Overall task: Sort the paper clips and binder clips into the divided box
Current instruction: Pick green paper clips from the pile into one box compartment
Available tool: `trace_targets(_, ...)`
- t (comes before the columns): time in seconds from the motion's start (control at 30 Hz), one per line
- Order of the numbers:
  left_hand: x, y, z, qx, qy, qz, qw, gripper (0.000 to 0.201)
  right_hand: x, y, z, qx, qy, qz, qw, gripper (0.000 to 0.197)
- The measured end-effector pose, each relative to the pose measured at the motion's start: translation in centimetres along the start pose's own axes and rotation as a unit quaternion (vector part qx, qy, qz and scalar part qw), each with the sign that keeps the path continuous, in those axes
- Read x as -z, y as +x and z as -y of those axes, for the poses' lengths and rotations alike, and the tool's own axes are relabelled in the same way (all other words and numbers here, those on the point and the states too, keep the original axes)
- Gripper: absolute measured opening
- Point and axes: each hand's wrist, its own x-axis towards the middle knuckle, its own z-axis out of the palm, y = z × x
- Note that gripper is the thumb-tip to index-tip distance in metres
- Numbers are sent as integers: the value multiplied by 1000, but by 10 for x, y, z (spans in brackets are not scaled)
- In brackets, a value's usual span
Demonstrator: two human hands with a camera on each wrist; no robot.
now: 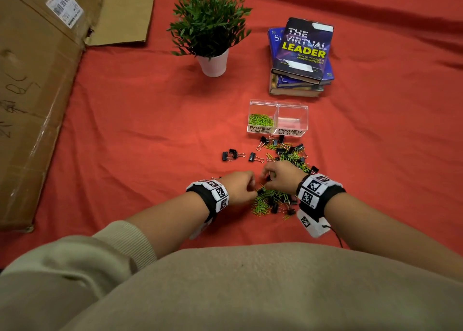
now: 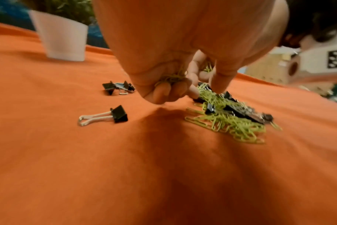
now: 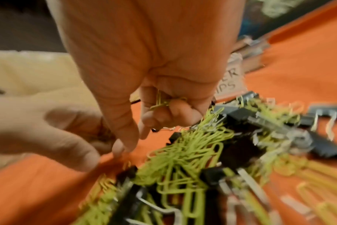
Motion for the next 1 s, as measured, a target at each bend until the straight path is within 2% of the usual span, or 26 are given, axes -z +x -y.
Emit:
trace_targets(0.07, -2, -1, 0, -42, 63, 2, 997, 34, -1, -2, -5, 13, -87, 34, 996, 29)
trace_targets(0.17, -5, 2, 0, -75, 127, 4, 989, 36, -5, -3, -11, 21, -147, 51, 988, 36)
trace_targets(0.4, -7, 4, -2, -68, 210, 1, 975, 29, -9, 2, -14, 25, -160, 42, 986, 20)
trace_targets(0.47, -6, 4, -3, -55, 219, -2, 974, 30, -7, 4, -15, 3, -107, 35, 994, 17)
trace_targets(0.57, -5, 5, 0, -36, 195, -3, 980, 29, 2, 3, -14, -22, 50, 7, 998, 15)
trace_targets(0.73, 3, 5, 12, -31, 128, -5, 991, 28, 36, 10, -6, -37, 200, 3, 979, 17)
trace_targets(0.83, 7, 8, 15, -22, 82, -6, 996, 24, 62, 26, 2, -39, 280, -48, 958, 15)
trace_targets(0.93, 13, 12, 15, -10, 35, -7, 999, 20, 88, 48, 14, -44, 306, -115, 944, 14)
trace_targets(1.0, 15, 14, 16, -6, 17, -7, 1000, 19, 101, 68, 21, -43, 243, -163, 955, 18)
